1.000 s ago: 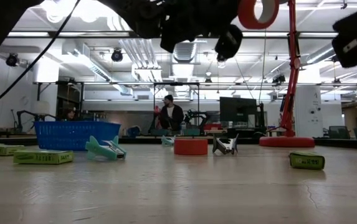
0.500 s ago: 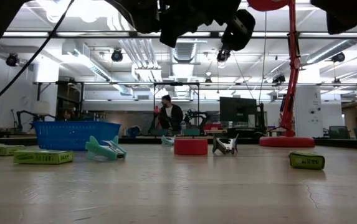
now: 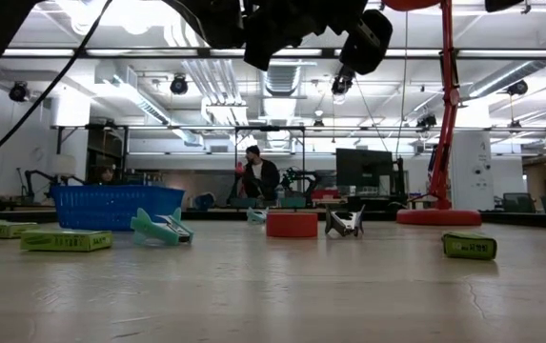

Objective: Pick and place Stapler, Stapler remover, tape
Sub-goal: Put the top orange tape into the yellow bin

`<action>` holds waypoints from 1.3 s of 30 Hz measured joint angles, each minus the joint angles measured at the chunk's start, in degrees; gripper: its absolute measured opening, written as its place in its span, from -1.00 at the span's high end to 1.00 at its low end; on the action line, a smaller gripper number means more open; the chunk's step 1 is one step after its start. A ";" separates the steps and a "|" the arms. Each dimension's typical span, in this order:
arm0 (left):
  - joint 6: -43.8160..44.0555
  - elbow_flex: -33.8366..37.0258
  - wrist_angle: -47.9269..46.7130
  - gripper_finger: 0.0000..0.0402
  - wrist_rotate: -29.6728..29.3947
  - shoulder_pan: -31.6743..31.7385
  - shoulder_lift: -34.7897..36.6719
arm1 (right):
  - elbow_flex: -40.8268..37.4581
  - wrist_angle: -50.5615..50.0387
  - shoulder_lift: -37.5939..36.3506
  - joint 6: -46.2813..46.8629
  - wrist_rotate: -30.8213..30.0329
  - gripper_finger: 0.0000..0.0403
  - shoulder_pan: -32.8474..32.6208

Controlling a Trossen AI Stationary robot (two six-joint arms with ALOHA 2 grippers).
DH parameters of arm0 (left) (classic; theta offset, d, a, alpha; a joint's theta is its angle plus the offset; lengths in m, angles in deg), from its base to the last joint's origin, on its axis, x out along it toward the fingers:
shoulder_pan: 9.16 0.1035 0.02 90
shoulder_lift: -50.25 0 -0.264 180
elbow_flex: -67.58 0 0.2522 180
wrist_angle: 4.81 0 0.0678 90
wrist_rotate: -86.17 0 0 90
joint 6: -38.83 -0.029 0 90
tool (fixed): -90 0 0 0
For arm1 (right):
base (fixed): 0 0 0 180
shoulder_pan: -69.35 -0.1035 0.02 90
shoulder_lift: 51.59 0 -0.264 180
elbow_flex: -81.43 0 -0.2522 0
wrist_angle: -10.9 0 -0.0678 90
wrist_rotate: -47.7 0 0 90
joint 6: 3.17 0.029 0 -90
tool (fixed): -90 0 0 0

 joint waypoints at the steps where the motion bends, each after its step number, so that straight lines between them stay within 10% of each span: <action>1: -0.06 0.00 0.02 0.83 0.00 -0.04 0.00 | 0.41 -0.03 0.46 -0.01 0.15 -0.28 0.07; 17: -0.41 -0.60 0.94 0.83 1.14 -0.10 0.00 | 2.61 -0.73 2.83 0.40 7.49 -0.07 3.93; 32: -0.30 -0.66 1.31 0.58 -1.23 -0.17 0.00 | 2.48 -1.52 2.72 2.50 12.48 0.53 4.86; 39: 0.17 -0.66 1.52 0.28 -4.90 1.76 0.81 | 3.04 -10.38 -2.42 20.65 12.49 0.46 4.05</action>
